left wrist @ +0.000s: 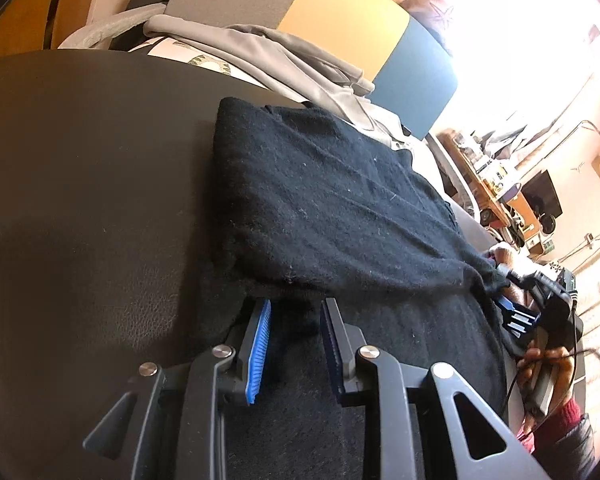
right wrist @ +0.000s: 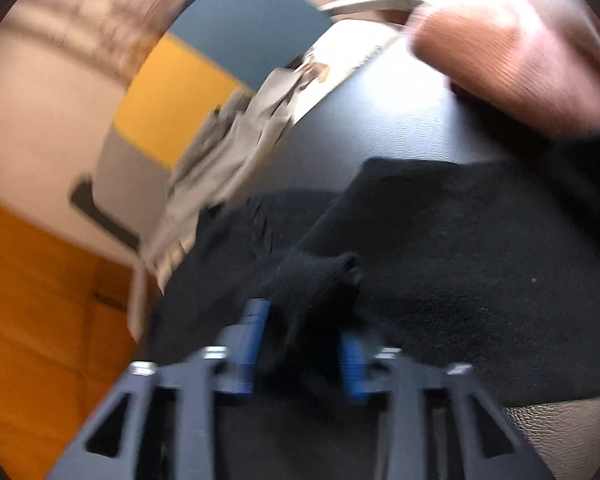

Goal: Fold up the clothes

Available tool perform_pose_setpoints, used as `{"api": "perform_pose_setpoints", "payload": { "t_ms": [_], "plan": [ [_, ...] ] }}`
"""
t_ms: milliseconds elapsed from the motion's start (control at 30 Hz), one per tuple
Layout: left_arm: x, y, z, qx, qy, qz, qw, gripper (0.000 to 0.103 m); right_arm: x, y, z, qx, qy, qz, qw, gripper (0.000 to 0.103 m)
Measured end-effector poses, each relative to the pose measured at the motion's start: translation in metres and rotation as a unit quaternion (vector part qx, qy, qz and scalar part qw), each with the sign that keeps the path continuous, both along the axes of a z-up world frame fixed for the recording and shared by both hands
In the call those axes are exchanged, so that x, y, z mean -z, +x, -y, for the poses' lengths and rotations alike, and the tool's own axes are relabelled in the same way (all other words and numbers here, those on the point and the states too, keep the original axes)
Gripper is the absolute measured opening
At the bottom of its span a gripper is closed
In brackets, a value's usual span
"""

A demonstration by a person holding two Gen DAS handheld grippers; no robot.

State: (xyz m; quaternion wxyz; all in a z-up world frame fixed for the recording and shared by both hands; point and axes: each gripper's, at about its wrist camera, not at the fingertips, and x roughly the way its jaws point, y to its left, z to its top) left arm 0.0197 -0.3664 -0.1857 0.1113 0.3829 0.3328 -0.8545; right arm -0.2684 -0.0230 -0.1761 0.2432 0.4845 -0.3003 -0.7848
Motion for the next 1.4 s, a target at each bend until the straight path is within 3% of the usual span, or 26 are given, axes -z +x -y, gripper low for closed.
{"api": "perform_pose_setpoints", "payload": {
  "t_ms": [133,267,333,400,467,533,567,667,700,733,800,833,1000,1067,1167,1267,1400],
  "plan": [
    [-0.001,0.002,-0.002,0.0,-0.005,0.001,1.0,0.025,0.002,-0.011,-0.005,0.024,-0.046,0.003,0.999,0.053],
    [-0.001,0.003,-0.003,-0.001,-0.01,0.002,1.0,0.025,0.0,-0.03,0.017,-0.038,-0.061,0.026,0.997,0.048],
    [-0.002,0.004,-0.004,-0.001,-0.012,0.003,0.9999,0.025,-0.002,-0.033,0.028,-0.059,-0.033,0.031,0.997,0.039],
    [-0.002,0.005,-0.005,-0.001,-0.014,0.004,0.9999,0.025,-0.01,-0.03,0.031,-0.059,0.003,-0.005,0.998,0.021],
    [-0.002,0.005,-0.006,-0.001,-0.018,0.004,0.9998,0.025,-0.022,-0.027,0.027,-0.047,0.033,-0.05,0.997,0.01],
    [-0.003,0.005,-0.009,0.003,-0.029,0.005,0.9996,0.025,-0.042,-0.017,0.026,-0.048,0.066,-0.128,0.988,0.01],
    [-0.003,0.004,-0.009,0.005,-0.032,0.006,0.9994,0.025,-0.044,-0.015,0.029,-0.056,0.085,-0.141,0.985,0.01],
    [-0.003,0.003,-0.009,0.006,-0.033,0.008,0.9994,0.025,-0.025,-0.021,0.038,-0.074,0.175,-0.098,0.977,0.01],
    [-0.003,0.003,-0.009,0.007,-0.031,0.007,0.9995,0.025,-0.015,-0.024,0.036,-0.067,0.192,-0.078,0.976,0.016],
    [-0.003,0.003,-0.008,0.007,-0.029,0.007,0.9995,0.025,-0.008,-0.027,0.031,-0.059,0.195,-0.061,0.977,0.017],
    [-0.003,0.003,-0.008,0.013,-0.026,0.008,0.9996,0.025,-0.008,-0.03,0.014,-0.032,0.145,-0.039,0.988,0.032],
    [-0.002,0.004,-0.008,0.016,-0.026,0.007,0.9995,0.025,-0.013,-0.03,0.008,-0.016,0.143,-0.042,0.989,0.037],
    [-0.001,0.011,-0.006,0.013,-0.021,-0.002,0.9997,0.025,-0.064,-0.003,0.006,0.013,0.199,-0.141,0.97,0.039],
    [-0.001,0.017,-0.006,0.007,-0.021,-0.009,0.9997,0.025,-0.077,0.012,0.021,-0.027,0.194,-0.169,0.966,0.04],
    [0.002,0.021,-0.002,0.001,-0.013,-0.018,0.9997,0.025,-0.081,0.036,0.06,-0.138,0.178,-0.182,0.957,0.043],
    [0.001,0.02,-0.007,0.002,-0.033,-0.013,0.9994,0.025,-0.065,0.072,0.113,-0.252,0.173,-0.18,0.935,0.044],
    [0.003,0.024,-0.009,-0.007,-0.036,-0.02,0.9991,0.025,-0.051,0.097,0.183,-0.326,0.179,-0.191,0.908,0.044]
  ]
}}
